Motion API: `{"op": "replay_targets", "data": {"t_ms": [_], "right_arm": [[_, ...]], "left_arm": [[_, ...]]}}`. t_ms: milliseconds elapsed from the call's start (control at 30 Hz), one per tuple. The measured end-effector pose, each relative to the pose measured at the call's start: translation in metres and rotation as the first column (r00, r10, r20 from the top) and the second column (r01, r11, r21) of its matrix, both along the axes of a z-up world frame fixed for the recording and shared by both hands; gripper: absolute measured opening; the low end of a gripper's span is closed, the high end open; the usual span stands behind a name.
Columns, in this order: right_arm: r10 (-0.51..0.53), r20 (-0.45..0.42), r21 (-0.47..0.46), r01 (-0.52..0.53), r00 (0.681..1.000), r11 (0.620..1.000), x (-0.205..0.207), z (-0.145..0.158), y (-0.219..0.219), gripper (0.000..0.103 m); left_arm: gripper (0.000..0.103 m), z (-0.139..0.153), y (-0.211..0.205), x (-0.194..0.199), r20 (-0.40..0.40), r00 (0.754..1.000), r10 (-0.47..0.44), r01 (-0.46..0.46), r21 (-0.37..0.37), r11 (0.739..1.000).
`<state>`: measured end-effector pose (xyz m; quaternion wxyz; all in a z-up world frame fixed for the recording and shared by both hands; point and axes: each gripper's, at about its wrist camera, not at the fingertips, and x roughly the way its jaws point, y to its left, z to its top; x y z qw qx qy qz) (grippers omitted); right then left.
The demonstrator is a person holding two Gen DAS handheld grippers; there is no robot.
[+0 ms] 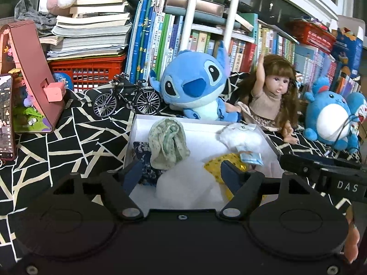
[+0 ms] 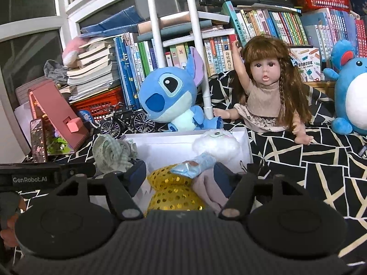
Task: Organize soft objects
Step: 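Withdraw both open tools from the box back toward the pile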
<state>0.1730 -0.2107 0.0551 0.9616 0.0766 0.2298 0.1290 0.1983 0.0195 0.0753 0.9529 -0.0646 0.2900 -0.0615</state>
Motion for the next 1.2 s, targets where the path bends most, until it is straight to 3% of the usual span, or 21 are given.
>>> {"op": "replay_targets", "data": {"t_ms": [500,1200], "right_arm": [[0.008,0.027,-0.040,-0.007,1.000,0.999,-0.039,-0.010,-0.010,0.084],[-0.004,0.041,-0.128,0.009,0.999,0.992,-0.082,-0.036,-0.012,0.092]], "left_arm": [[0.080,-0.008,0.005,-0.051,0.004,0.999,-0.050,0.050,-0.022,0.998],[0.083,-0.030,0.015,-0.098,0.002,0.999,-0.044,0.044,-0.018,0.999]]}}
